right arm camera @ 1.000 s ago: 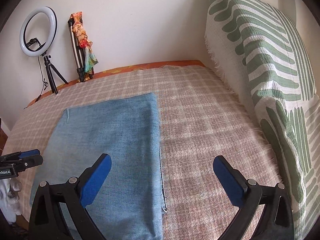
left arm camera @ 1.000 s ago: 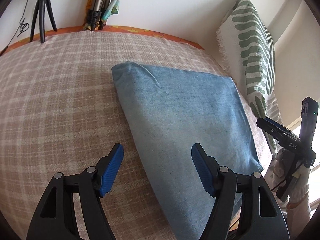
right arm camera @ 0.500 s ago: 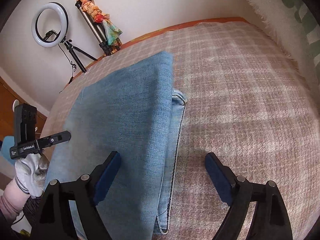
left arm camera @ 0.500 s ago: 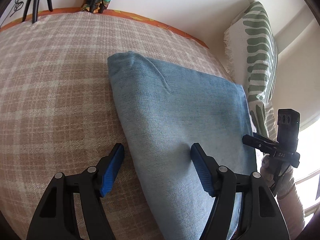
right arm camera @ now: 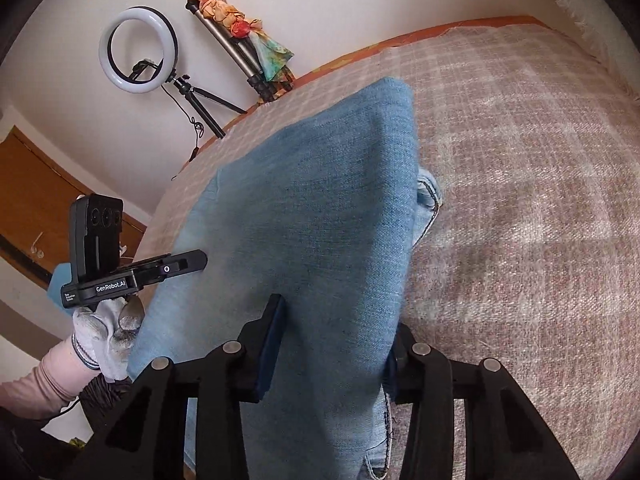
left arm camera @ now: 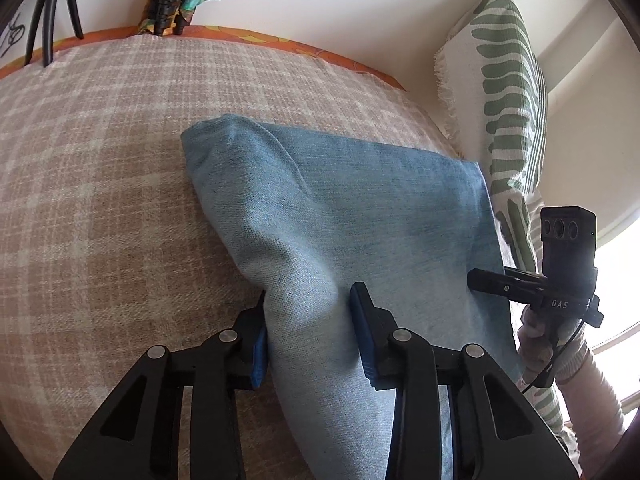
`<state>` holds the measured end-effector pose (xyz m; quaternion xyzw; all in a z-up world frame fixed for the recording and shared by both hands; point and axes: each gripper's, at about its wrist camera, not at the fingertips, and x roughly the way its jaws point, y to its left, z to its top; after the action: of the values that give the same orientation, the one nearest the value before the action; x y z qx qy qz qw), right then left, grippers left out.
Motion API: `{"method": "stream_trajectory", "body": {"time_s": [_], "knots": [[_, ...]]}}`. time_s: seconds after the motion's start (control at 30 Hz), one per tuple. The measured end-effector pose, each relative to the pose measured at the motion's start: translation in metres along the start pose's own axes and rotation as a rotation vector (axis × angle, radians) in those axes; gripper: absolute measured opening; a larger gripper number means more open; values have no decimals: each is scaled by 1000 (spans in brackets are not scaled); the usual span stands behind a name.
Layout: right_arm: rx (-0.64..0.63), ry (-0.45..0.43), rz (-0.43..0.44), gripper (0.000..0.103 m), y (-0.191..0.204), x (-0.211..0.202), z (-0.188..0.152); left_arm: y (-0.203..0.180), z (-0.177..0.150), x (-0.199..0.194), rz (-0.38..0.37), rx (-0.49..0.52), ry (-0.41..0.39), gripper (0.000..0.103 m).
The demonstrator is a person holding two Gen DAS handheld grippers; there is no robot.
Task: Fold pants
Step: 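Grasp the folded jeans edge with the left gripper while the right gripper grasps beside it, then lift the folded jeans with both grippers and carry them toward the wall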
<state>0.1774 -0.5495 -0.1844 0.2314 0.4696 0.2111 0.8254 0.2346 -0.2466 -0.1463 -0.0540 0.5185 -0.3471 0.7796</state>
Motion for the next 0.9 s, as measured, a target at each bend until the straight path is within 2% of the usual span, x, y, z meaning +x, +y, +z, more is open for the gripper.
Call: {"method": "stream_trajectory", "body": {"time_s": [0.1, 0.17, 0.2, 0.23, 0.27, 0.3, 0.37, 0.43, 0.5, 0.9], "knots": [[-6, 3, 3, 43, 0, 3, 2, -4, 0, 4, 17, 38, -2, 32], [13, -22, -2, 53, 3, 7, 4, 0, 0, 7, 9, 6, -8, 33], [14, -30, -22, 53, 6, 9, 5, 1, 0, 7, 4, -3, -11, 33], [-2, -28, -52, 50, 11, 10, 6, 1, 0, 7, 4, -2, -14, 33], [-18, -23, -75, 42, 16, 11, 7, 0, -1, 6, 7, 5, -20, 33], [-15, -24, -92, 38, 18, 9, 8, -2, -3, 4, 19, 14, -30, 29], [9, -37, -116, 22, 21, 4, 9, -10, -4, -1, 35, 29, -58, 23], [-8, -52, -152, 18, 30, -2, 8, -17, -4, -9, 46, 56, -82, 18], [-39, -69, -188, 16, 42, -9, 8, -22, -4, -17, 46, 69, -98, 16], [-109, -164, -253, 13, 95, -52, 20, -40, 8, -45, -18, 102, -156, 13]]}}
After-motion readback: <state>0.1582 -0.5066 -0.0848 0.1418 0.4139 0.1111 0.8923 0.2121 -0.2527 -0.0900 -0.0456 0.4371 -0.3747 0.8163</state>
